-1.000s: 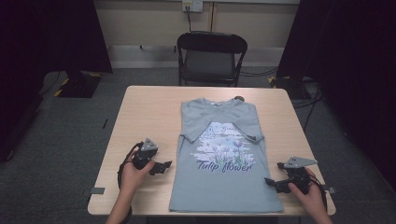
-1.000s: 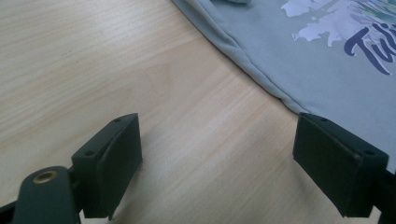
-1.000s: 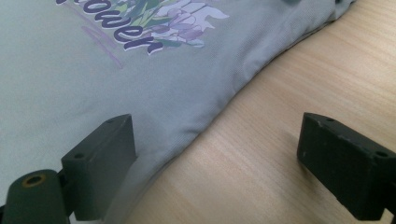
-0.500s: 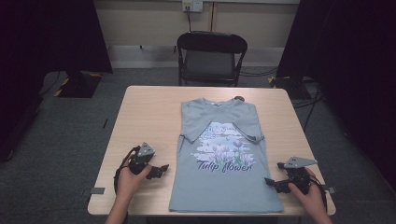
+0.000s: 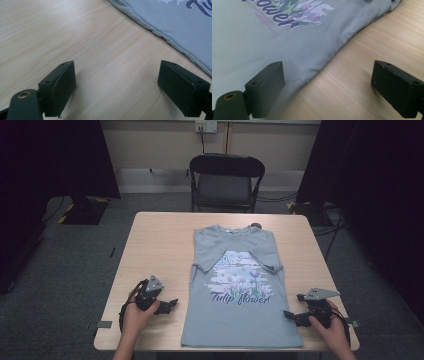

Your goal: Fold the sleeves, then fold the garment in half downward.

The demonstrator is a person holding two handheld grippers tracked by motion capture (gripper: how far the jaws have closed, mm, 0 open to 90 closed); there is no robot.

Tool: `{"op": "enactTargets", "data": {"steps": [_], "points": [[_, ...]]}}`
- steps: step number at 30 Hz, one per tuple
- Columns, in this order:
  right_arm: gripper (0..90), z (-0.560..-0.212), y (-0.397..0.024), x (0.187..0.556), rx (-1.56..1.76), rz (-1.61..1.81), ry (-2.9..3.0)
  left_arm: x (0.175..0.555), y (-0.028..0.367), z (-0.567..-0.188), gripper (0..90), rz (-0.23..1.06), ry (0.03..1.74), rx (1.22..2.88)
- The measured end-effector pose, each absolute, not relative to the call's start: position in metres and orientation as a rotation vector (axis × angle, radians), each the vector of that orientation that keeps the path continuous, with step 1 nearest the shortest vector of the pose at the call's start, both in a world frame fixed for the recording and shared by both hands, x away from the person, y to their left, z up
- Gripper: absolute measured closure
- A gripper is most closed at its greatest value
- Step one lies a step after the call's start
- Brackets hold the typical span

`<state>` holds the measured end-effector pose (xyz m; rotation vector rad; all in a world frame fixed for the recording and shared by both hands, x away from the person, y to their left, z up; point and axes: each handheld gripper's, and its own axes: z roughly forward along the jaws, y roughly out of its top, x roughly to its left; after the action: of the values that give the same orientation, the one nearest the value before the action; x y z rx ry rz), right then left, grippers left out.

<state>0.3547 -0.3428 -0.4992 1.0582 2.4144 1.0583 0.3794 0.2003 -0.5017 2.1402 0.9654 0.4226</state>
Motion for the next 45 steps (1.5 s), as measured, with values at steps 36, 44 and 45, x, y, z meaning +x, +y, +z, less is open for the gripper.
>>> {"op": "enactTargets", "data": {"steps": [36, 44, 45], "points": [[10.5, -0.478, -0.340, 0.367, 1.091, 1.055, 2.382, 0.383, 0.190, -0.485, 7.1, 0.398, 1.004, 2.102], [10.5, -0.477, -0.339, 0.380, 1.089, 1.076, 2.375, 0.394, 0.191, -0.481, 9.2, 0.370, 1.016, 2.061], [10.5, -0.476, -0.340, 0.382, 1.092, 1.075, 2.375, 0.395, 0.191, -0.481, 9.9, 0.369, 1.016, 2.057]]}}
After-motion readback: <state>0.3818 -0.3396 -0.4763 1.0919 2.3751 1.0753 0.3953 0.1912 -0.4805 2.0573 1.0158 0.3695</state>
